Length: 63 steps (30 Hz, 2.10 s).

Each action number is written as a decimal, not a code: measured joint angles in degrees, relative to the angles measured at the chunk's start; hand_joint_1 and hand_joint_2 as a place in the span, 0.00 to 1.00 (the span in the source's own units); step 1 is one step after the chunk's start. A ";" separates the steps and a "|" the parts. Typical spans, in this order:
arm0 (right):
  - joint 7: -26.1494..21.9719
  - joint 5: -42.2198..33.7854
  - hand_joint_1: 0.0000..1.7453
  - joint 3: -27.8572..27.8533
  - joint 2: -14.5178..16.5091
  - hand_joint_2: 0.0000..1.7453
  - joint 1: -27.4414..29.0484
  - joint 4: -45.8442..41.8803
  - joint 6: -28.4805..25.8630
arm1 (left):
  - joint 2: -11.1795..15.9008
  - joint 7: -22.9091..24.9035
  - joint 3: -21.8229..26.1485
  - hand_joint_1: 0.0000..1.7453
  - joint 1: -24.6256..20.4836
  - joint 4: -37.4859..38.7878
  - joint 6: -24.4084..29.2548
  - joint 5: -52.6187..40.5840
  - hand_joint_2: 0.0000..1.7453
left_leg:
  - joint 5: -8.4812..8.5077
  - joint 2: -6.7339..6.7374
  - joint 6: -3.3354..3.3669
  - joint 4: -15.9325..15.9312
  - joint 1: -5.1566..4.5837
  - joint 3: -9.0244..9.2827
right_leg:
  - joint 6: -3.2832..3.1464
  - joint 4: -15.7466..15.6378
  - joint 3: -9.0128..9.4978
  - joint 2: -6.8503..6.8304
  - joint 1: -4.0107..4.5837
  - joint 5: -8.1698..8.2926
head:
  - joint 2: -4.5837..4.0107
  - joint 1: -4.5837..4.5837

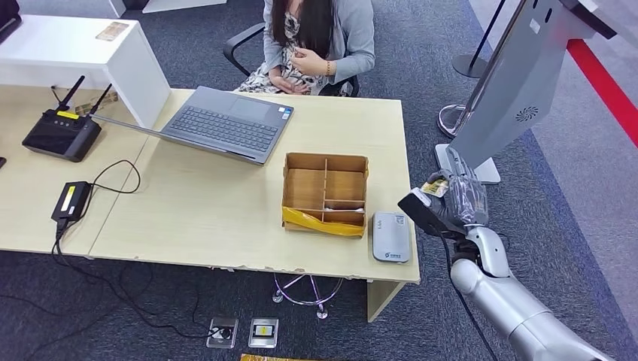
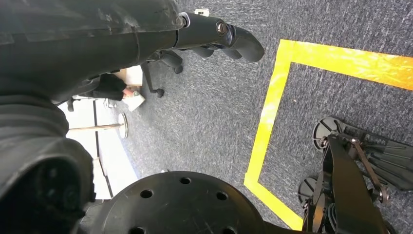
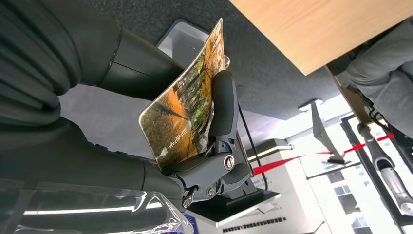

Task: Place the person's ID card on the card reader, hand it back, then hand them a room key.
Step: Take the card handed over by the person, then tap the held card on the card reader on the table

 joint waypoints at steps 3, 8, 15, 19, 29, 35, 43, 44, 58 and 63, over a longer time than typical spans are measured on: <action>0.47 0.42 1.00 0.20 -0.28 1.00 1.90 -1.88 0.35 | 0.01 -0.28 0.00 0.00 0.02 0.00 -0.31 0.02 0.00 | 0.00 0.00 0.00 0.00 0.00 0.00 | 0.00 0.00 0.00 0.00 0.00 0.00 | 0.00 0.00; 0.76 1.10 1.00 0.96 -0.48 1.00 3.88 -4.37 1.61 | 0.01 -0.52 0.00 0.00 0.04 0.00 -0.26 0.02 0.00 | 0.00 0.07 0.00 0.00 0.00 0.00 | 0.00 0.00 -0.01 0.04 0.00 0.00 | 0.00 0.00; 0.26 1.01 1.00 2.29 -0.48 1.00 4.71 -6.35 2.75 | -0.01 -0.81 0.00 0.00 0.04 0.01 -0.03 0.01 0.00 | 0.00 0.07 0.00 0.00 0.00 0.00 | 0.00 0.00 -0.01 0.04 0.00 0.00 | 0.01 0.00; -0.01 1.72 1.00 3.01 -0.45 1.00 5.04 -6.96 3.89 | -0.01 -0.81 0.00 0.00 0.04 0.01 -0.43 -0.05 0.00 | 0.00 0.07 0.00 0.00 0.00 -0.01 | 0.00 0.00 -0.01 0.04 0.00 0.00 | 0.00 -0.01; 1.29 4.92 1.00 5.12 -0.12 1.00 5.11 -6.99 8.51 | -0.01 -0.75 0.00 0.00 0.03 0.01 -1.39 -0.24 0.00 | -0.03 0.07 -0.03 -0.01 0.00 -0.02 | 0.00 0.00 -0.01 0.03 0.00 0.00 | 0.00 -0.01; 1.23 4.99 1.00 5.75 0.40 1.00 4.80 -5.89 10.35 | -0.02 -0.10 0.00 0.00 0.03 0.01 -0.67 -0.03 0.00 | -0.03 0.07 -0.03 -0.01 0.00 -0.03 | 0.00 0.00 -0.01 0.03 0.00 -0.01 | -0.01 0.01; 0.19 4.55 1.00 5.82 0.94 1.00 3.98 -3.29 11.52 | -0.14 0.80 0.00 0.00 0.03 0.00 -0.19 0.04 0.00 | -0.03 0.07 -0.03 -0.01 0.00 -0.02 | 0.00 0.00 -0.01 0.03 0.00 -0.01 | 0.00 -0.01; 0.13 4.30 1.00 5.81 1.01 1.00 3.94 -3.01 11.65 | -0.15 0.80 0.00 0.00 0.03 0.01 -0.20 0.04 0.00 | -0.03 0.07 -0.03 -0.01 0.00 -0.02 | 0.00 0.00 -0.01 0.03 0.00 -0.01 | 0.00 -0.01; -4.32 -3.70 1.00 3.04 1.02 1.00 2.95 3.96 12.47 | -0.14 -0.86 0.00 0.00 0.06 0.01 -0.71 0.39 0.00 | -0.03 0.07 -0.03 0.00 -0.01 -0.01 | 0.00 -0.01 -0.02 0.03 -0.01 0.00 | 0.00 -0.01; -4.87 -3.70 1.00 2.66 1.01 1.00 2.95 5.61 12.05 | -0.14 -1.11 0.00 0.00 0.06 -0.01 -0.65 0.28 0.00 | -0.04 0.07 -0.03 0.00 0.00 0.00 | 0.00 -0.01 -0.01 0.04 0.00 0.00 | 0.01 0.01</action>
